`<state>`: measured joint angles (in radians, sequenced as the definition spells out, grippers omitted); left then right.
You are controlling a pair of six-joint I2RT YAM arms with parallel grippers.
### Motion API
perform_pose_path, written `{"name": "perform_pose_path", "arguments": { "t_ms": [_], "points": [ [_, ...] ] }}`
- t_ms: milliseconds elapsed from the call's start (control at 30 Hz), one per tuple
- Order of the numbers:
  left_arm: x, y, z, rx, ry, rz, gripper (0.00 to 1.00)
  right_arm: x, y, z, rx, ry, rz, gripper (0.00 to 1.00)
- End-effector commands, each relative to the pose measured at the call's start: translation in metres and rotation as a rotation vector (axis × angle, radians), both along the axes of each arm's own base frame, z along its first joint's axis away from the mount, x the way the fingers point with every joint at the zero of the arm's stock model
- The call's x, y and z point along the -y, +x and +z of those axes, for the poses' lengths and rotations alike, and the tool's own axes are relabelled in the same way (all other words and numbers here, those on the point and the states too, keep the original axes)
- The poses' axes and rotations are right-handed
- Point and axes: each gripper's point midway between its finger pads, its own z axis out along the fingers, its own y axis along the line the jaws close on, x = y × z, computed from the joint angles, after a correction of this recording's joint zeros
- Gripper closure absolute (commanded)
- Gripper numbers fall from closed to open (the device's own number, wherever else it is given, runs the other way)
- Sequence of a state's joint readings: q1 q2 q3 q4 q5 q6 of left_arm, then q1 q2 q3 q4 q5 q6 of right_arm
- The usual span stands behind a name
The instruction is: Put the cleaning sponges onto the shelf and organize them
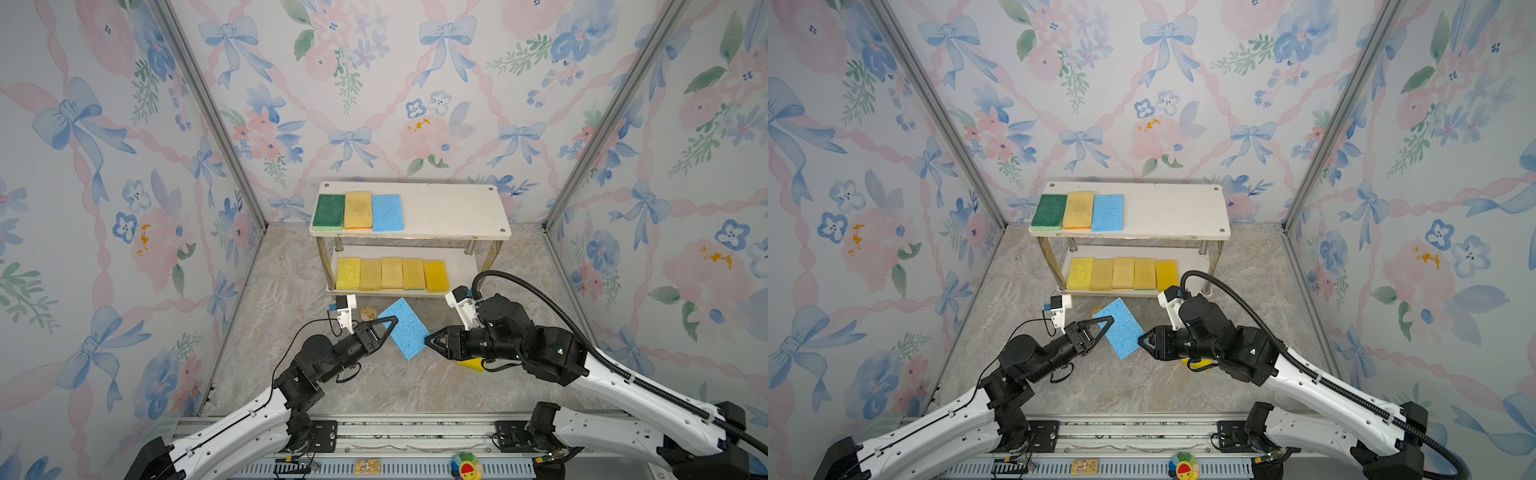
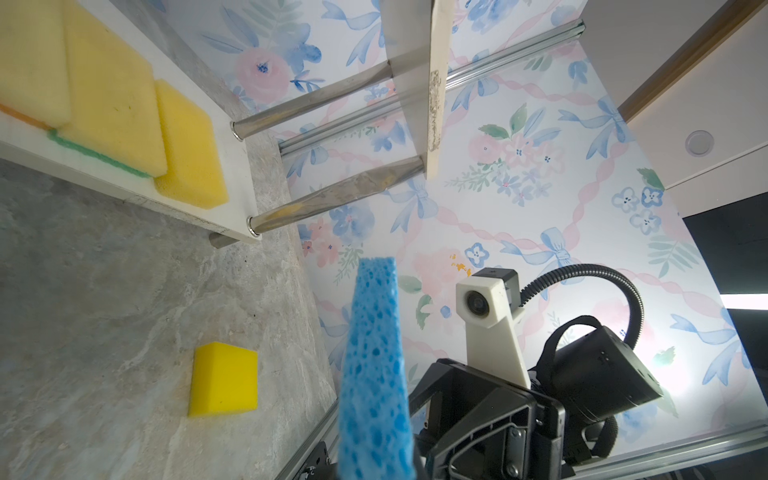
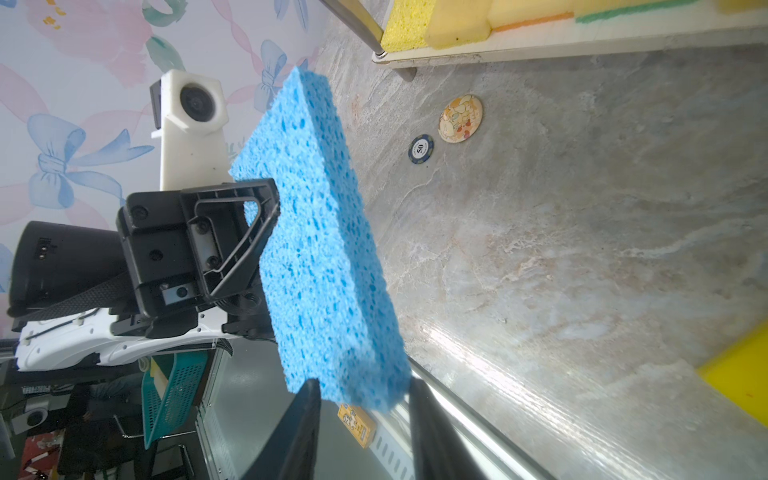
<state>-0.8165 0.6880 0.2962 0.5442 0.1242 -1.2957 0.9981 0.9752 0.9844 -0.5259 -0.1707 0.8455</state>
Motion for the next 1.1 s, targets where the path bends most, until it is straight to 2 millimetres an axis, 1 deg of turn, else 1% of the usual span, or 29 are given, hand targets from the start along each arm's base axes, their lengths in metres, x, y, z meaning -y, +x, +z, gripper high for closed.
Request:
{"name": "perform_pose_path", "arguments": {
  "t_ms": [0, 167, 233, 300, 367, 467, 567, 667, 767, 833, 933, 1067],
  "points": [
    [0.002, -0.002, -0.003, -0.004, 0.011, -0.022, 0.97, -0.004, 0.0, 0.013, 0.029, 0.018, 0.006, 0.66],
    [0.005, -0.002, -0.002, 0.0, 0.017, -0.036, 0.97, -0.005, 0.001, 0.013, 0.03, 0.01, 0.006, 0.73],
    [0.007, -0.002, -0.002, 0.002, 0.02, -0.041, 0.97, -0.004, 0.002, 0.012, 0.033, 0.004, 0.004, 0.78],
    [0.007, -0.002, 0.001, 0.006, 0.018, -0.043, 0.97, -0.005, 0.003, 0.012, 0.032, 0.001, 0.004, 0.86],
    [0.007, -0.002, 0.002, 0.008, 0.016, -0.042, 0.97, -0.006, 0.003, 0.012, 0.035, 0.0, 0.007, 0.89],
    [0.007, -0.002, 0.003, 0.01, 0.016, -0.04, 0.94, -0.002, 0.002, 0.011, 0.043, -0.013, 0.006, 0.93],
    [0.006, -0.001, 0.005, 0.01, 0.016, -0.039, 0.86, 0.003, 0.003, 0.01, 0.059, -0.027, 0.0, 0.95],
    [0.007, 0.0, 0.003, 0.004, 0.02, -0.038, 0.76, 0.007, 0.004, 0.009, 0.073, -0.04, 0.007, 0.96],
    [0.009, 0.003, 0.0, -0.009, 0.028, -0.037, 0.57, 0.01, 0.006, 0.008, 0.082, -0.048, 0.019, 0.97],
    [0.013, 0.004, 0.002, -0.009, 0.036, -0.048, 0.41, 0.013, 0.01, 0.009, 0.077, -0.043, 0.021, 0.98],
    [0.017, 0.004, 0.005, -0.005, 0.041, -0.056, 0.24, 0.018, 0.016, 0.014, 0.08, -0.027, 0.017, 0.98],
    [0.015, 0.004, 0.005, -0.004, 0.035, -0.042, 0.1, 0.027, 0.025, 0.023, 0.1, -0.03, 0.0, 0.99]
  ]
}}
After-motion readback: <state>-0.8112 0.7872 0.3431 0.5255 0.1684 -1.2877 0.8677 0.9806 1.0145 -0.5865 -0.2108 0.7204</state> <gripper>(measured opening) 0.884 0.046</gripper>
